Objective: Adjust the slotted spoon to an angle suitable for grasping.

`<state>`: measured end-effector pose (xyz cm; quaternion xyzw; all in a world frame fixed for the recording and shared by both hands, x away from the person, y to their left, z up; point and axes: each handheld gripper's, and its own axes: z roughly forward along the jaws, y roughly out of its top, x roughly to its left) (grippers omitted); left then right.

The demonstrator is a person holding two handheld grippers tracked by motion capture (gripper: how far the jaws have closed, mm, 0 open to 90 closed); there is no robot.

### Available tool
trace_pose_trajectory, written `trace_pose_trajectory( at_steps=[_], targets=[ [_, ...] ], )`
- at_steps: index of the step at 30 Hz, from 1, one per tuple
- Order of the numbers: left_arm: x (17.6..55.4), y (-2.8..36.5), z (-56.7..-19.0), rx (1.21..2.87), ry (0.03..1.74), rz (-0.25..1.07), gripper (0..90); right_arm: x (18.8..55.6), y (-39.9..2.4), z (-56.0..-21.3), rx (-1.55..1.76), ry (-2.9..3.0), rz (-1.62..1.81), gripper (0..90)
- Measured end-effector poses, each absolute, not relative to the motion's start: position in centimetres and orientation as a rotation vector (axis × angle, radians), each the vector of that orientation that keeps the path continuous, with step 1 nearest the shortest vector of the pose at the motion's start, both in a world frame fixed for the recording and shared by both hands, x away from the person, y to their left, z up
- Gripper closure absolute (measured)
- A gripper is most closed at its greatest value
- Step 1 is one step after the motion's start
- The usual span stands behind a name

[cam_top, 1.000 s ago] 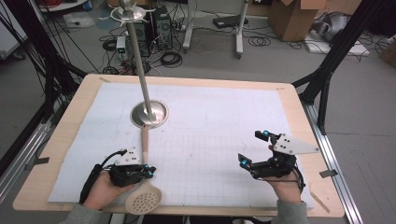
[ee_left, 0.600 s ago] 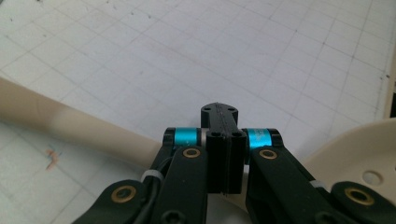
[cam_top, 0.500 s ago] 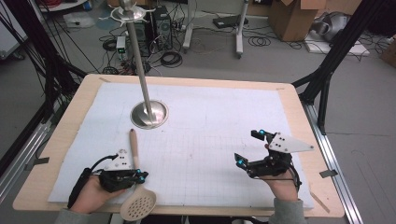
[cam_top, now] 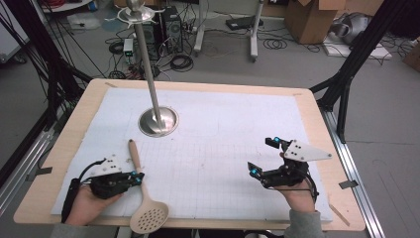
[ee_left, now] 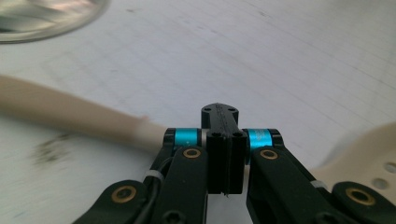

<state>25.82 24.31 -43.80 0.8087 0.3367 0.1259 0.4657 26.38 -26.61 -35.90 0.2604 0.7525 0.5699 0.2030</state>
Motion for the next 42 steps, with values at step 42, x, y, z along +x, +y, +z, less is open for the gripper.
trace_pose_trajectory(
  at_steps=[42],
  targets=[
    [29.9,21.1,-45.0,2.074,0.803,0.206,89.6,26.1,-27.0,-36.5,0.756,2.116,1.558,2.2]
  ],
)
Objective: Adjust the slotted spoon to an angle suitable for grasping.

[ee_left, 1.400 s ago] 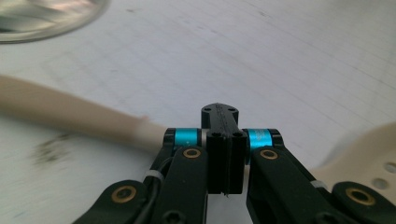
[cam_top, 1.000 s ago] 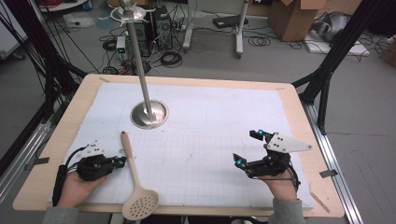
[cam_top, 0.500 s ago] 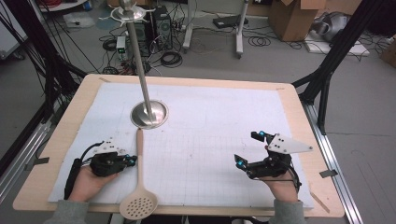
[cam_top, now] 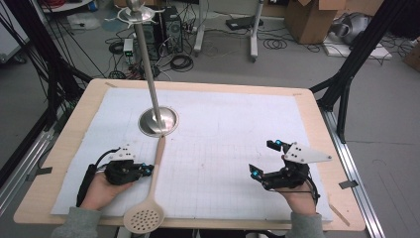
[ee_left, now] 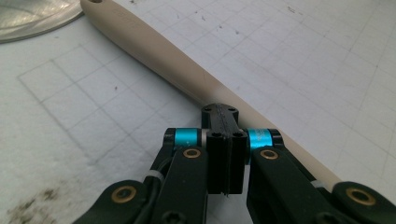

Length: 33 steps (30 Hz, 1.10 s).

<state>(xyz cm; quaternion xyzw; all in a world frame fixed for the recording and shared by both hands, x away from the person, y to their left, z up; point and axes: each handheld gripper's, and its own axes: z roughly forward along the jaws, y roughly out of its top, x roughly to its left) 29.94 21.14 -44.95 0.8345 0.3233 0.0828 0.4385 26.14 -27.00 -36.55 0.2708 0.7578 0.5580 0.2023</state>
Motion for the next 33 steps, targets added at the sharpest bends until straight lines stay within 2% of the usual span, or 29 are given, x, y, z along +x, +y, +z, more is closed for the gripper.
trace_pose_trajectory(
  at_steps=[33],
  targets=[
    [30.4,17.7,-44.9,2.110,0.718,0.187,89.6,26.1,-27.1,-36.7,0.756,2.115,1.547,2.2]
  ],
)
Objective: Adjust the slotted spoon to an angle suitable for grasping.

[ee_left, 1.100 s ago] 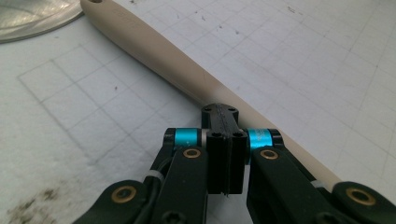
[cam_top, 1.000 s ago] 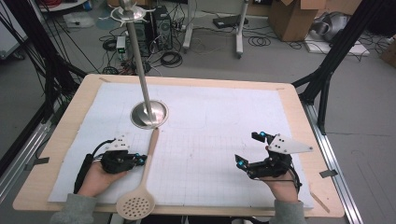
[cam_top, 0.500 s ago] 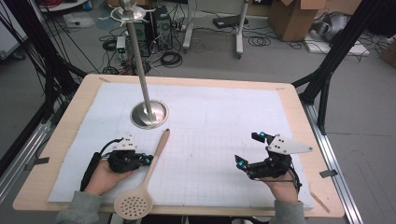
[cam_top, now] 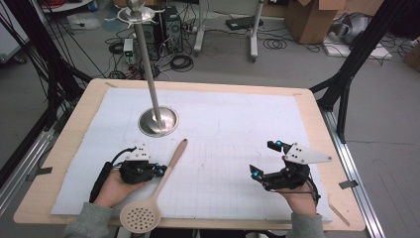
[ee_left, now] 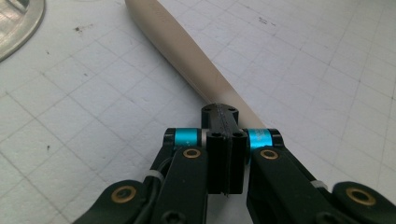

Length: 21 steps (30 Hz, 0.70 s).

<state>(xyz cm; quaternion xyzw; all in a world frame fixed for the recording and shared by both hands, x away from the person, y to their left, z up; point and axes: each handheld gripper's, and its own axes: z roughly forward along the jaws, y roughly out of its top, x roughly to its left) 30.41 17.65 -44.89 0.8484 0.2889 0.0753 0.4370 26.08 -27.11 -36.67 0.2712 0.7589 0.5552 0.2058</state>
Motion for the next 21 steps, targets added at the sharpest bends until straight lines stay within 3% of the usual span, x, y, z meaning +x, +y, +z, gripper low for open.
trace_pose_trajectory(
  at_steps=[8,14,21],
  targets=[
    [30.3,17.3,-44.8,2.113,0.713,0.215,89.6,26.1,-27.0,-36.7,0.753,2.119,1.544,2.2],
    [29.2,18.4,-43.3,2.025,0.736,0.220,89.6,26.2,-27.2,-36.6,0.765,2.116,1.558,2.2],
    [27.2,17.7,-41.9,2.083,0.653,0.227,89.6,26.3,-26.9,-36.5,0.744,2.117,1.566,2.2]
  ],
)
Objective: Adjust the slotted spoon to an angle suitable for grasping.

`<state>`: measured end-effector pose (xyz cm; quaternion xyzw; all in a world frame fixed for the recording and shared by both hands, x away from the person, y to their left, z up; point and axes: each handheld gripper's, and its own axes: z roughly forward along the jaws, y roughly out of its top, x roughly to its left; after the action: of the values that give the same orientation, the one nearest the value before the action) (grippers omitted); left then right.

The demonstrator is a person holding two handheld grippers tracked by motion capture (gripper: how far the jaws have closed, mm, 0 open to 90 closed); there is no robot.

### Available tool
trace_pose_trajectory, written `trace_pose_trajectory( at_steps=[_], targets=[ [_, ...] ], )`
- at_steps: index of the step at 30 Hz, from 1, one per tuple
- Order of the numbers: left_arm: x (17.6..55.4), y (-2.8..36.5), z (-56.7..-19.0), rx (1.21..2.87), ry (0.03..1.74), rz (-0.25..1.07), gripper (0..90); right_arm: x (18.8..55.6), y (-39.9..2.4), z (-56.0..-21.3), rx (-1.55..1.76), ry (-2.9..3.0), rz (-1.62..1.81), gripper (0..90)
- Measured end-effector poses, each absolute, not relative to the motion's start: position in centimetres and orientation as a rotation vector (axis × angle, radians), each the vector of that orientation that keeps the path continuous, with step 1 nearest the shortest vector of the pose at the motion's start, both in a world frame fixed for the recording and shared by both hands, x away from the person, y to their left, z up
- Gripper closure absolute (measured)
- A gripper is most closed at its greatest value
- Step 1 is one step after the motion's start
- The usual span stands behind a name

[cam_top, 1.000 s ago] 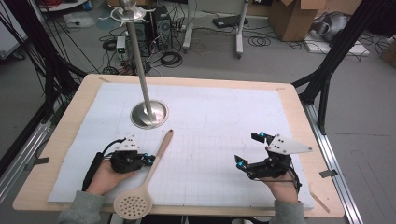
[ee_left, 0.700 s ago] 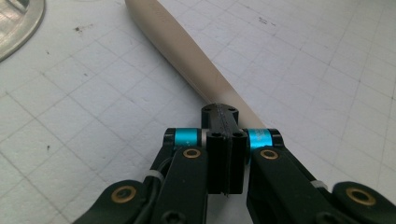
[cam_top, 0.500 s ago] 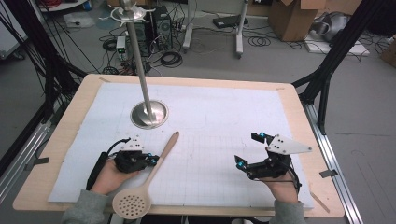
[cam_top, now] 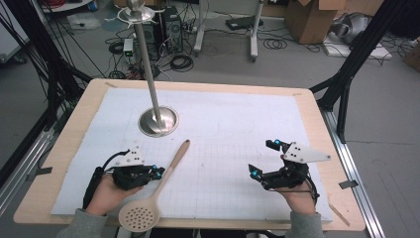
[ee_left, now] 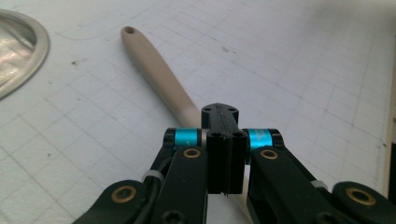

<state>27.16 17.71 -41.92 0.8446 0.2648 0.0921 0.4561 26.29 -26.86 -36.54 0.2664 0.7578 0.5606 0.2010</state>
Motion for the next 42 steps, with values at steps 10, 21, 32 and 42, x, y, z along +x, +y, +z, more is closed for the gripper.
trace_pose_trajectory(
  at_steps=[10,21,32,42],
  targets=[
    [26.4,16.4,-41.9,2.173,0.616,0.198,89.6,26.4,-26.9,-36.5,0.743,2.115,1.570,2.2],
    [26.2,15.9,-41.7,2.229,0.682,0.161,89.6,26.3,-27.0,-36.5,0.744,2.116,1.571,2.2],
    [26.1,14.8,-42.5,2.316,0.646,0.158,89.6,26.3,-27.0,-36.5,0.743,2.119,1.565,2.2],
    [25.9,15.0,-43.0,2.342,0.644,0.136,89.6,26.2,-27.1,-36.5,0.752,2.112,1.577,2.2]
  ],
)
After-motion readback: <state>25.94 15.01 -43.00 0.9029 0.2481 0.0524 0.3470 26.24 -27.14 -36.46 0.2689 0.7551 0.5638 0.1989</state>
